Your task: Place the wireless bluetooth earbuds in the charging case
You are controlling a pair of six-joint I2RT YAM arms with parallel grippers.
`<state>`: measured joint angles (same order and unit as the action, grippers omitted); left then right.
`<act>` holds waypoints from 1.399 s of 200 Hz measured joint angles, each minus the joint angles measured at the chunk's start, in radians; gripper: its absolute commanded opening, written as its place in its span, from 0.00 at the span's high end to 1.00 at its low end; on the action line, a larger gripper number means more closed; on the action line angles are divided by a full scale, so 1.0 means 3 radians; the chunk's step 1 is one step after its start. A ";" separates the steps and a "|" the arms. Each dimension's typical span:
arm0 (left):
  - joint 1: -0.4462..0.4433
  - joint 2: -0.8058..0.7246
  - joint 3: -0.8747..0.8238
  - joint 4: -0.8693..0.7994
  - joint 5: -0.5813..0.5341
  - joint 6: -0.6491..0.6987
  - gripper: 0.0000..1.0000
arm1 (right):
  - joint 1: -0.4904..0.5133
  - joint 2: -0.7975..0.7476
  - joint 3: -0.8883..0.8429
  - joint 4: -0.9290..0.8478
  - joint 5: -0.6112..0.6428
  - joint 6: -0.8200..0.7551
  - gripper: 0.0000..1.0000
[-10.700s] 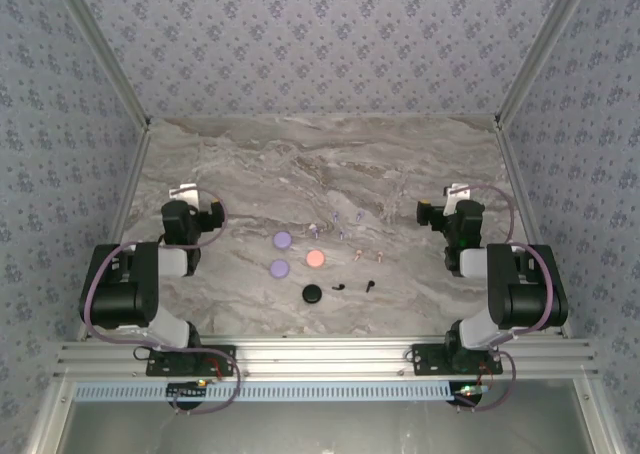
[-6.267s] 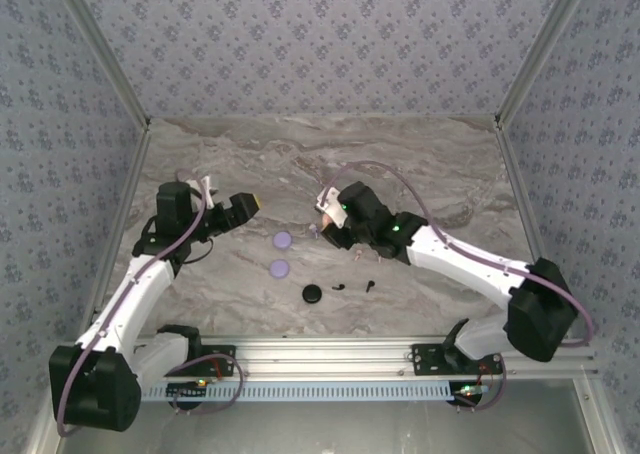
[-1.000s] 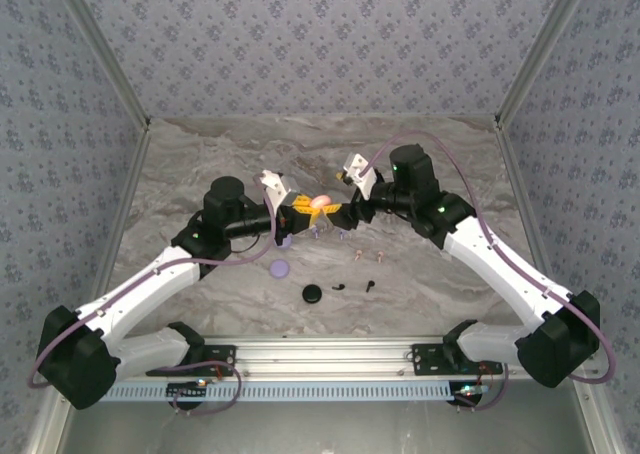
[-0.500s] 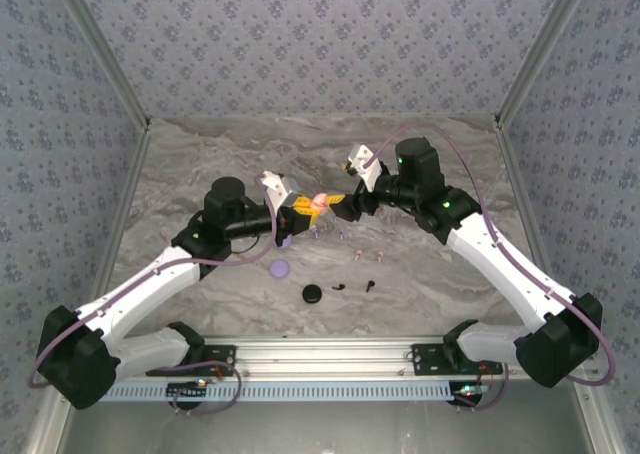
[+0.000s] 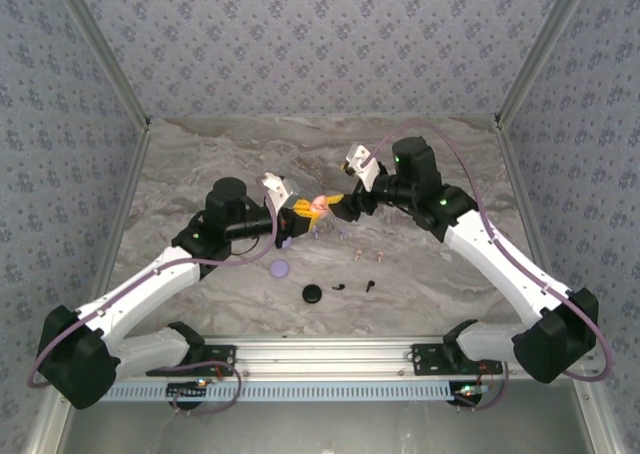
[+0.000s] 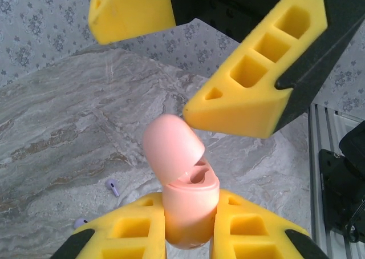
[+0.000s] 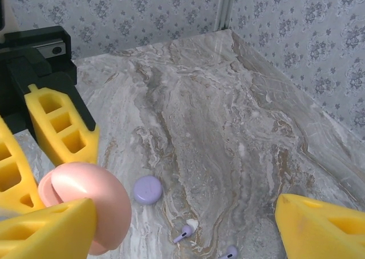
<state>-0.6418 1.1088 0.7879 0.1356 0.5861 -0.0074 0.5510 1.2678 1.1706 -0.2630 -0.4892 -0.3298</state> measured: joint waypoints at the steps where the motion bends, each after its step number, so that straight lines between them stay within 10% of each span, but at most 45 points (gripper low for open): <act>1: 0.0000 0.0000 0.0000 0.0000 0.0001 -0.0001 1.00 | 0.0000 0.0003 0.0003 0.0000 0.0000 0.0000 0.16; 111: -0.0031 -0.0006 -0.0003 0.0003 -0.0025 0.0025 1.00 | -0.0136 0.0041 0.0175 -0.0099 0.0000 0.0158 0.15; 193: -0.0031 -0.0390 -0.0543 0.0340 -0.0149 -0.0134 1.00 | -0.0476 -0.0234 -0.0211 -0.0704 0.0779 0.1654 0.27; 280: -0.0131 -0.0816 -0.0797 0.0800 -0.0145 0.0025 1.00 | 0.0159 0.0721 -0.0526 -0.1184 0.1406 0.2916 0.40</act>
<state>-0.6811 0.8639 0.5488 0.3756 0.5426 0.0002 0.5987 1.4841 1.0126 -0.6182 -0.0673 0.5449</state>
